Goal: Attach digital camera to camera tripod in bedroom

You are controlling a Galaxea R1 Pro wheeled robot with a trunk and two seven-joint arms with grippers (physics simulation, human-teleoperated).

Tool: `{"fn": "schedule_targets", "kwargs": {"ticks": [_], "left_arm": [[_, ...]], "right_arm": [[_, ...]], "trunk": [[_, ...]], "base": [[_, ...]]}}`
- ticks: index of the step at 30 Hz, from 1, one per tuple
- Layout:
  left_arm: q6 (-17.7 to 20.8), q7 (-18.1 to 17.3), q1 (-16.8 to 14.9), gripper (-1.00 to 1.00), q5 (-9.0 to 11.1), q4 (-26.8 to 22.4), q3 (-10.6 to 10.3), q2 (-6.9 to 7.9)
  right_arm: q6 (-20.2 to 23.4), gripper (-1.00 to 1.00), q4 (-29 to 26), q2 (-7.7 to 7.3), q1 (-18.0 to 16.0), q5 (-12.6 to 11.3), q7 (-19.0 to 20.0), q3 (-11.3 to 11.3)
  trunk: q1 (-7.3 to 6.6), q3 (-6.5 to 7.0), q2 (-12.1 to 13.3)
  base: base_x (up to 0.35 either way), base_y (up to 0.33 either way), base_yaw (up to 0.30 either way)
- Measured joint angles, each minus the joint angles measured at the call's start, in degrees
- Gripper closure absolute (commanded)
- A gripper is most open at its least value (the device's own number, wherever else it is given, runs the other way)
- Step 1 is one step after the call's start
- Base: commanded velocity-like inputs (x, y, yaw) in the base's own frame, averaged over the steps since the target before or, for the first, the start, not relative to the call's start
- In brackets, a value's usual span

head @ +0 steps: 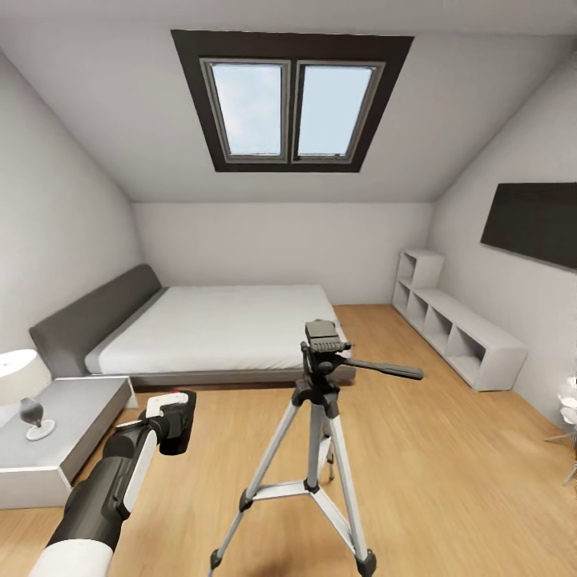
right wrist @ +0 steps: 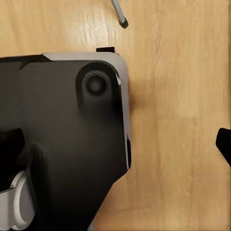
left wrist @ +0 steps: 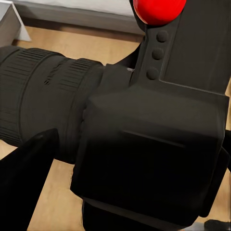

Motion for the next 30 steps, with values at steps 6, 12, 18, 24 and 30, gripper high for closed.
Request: {"fn": "schedule_targets", "kwargs": {"ticks": [6, 12, 18, 24, 30], "left_arm": [[0.0, 0.0, 0.0, 1.0, 0.0, 0.1, 0.1, 0.03], [0.0, 0.0, 0.0, 1.0, 0.0, 0.1, 0.1, 0.07], [0.0, 0.0, 0.0, 1.0, 0.0, 0.1, 0.1, 0.08], [0.0, 0.0, 0.0, 1.0, 0.0, 0.2, 0.1, 0.05], [0.0, 0.0, 0.0, 1.0, 0.0, 0.2, 0.1, 0.08]], "right_arm": [[0.1, -1.0, 0.0, -0.08, 0.0, 0.2, -0.2, 0.1], [0.1, -1.0, 0.0, -0.1, 0.0, 0.3, -0.2, 0.1], [0.1, -1.0, 0.0, -0.11, 0.0, 0.4, -0.2, 0.1], [0.1, -1.0, 0.0, -0.16, 0.0, 0.5, -0.2, 0.1], [0.1, -1.0, 0.0, -0.21, 0.0, 0.4, -0.2, 0.1]], "trunk": [[0.0, 0.0, 0.0], [0.0, 0.0, 0.0], [0.0, 0.0, 0.0], [0.0, 0.0, 0.0], [0.0, 0.0, 0.0]], "base": [[0.0, -0.064, 0.0], [0.0, -0.01, 0.0], [0.0, -0.002, 0.0], [0.0, 0.0, 0.0], [0.0, 0.0, 0.0]]}}
